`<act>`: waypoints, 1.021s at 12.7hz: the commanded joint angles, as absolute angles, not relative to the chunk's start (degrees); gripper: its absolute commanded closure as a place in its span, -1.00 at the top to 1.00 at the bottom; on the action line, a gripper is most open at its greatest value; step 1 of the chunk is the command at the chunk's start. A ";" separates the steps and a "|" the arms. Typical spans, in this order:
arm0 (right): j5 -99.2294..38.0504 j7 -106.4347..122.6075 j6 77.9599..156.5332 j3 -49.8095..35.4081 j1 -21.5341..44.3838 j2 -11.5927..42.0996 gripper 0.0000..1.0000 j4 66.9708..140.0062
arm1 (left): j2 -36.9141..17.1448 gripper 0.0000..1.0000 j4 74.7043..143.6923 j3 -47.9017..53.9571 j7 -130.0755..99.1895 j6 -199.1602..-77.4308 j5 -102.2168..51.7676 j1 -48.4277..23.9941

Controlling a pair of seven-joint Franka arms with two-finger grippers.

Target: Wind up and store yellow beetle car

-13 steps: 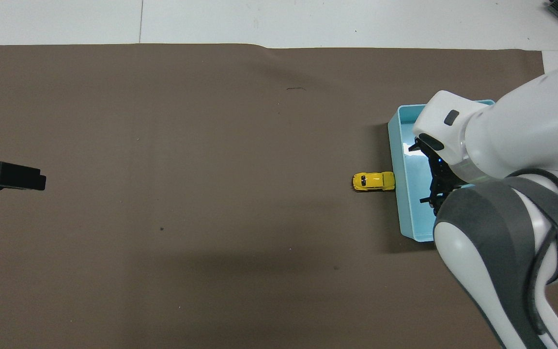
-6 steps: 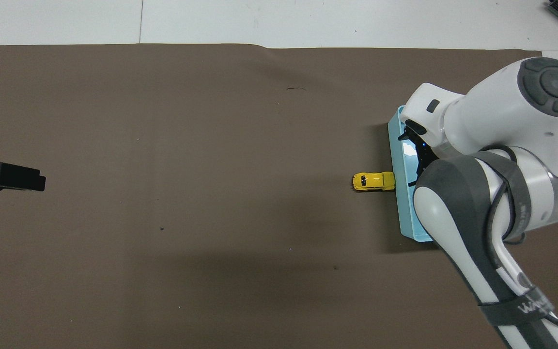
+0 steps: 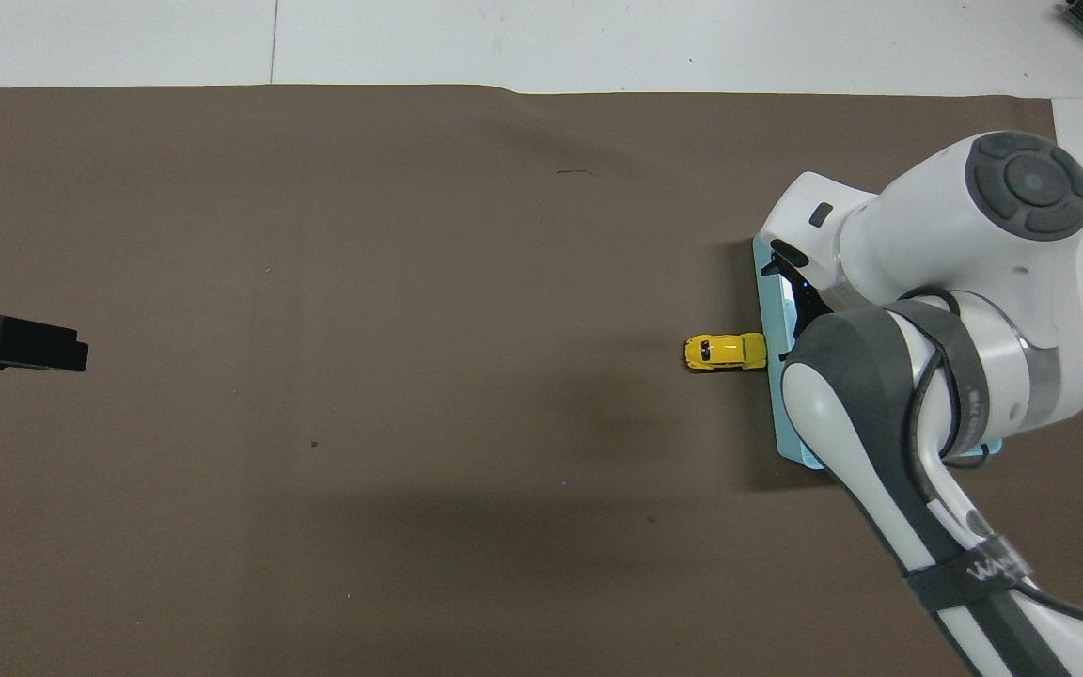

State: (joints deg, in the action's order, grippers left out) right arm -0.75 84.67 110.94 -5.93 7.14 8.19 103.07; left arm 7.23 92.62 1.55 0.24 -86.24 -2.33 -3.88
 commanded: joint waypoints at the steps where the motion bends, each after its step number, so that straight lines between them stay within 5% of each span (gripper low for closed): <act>1: -1.23 86.57 114.16 -6.24 6.50 9.39 1.00 105.29 | 7.03 1.00 91.76 2.11 0.79 -84.99 -2.72 -2.73; 13: -1.23 84.20 124.10 -6.33 7.47 14.94 1.00 108.98 | 7.03 1.00 91.76 2.11 0.79 -84.99 -2.72 -2.81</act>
State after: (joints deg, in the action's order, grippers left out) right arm -0.78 84.65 122.56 -6.10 7.55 14.84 107.58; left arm 7.23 92.62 1.55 0.24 -86.18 -2.33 -3.81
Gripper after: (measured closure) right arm 0.000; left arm 0.000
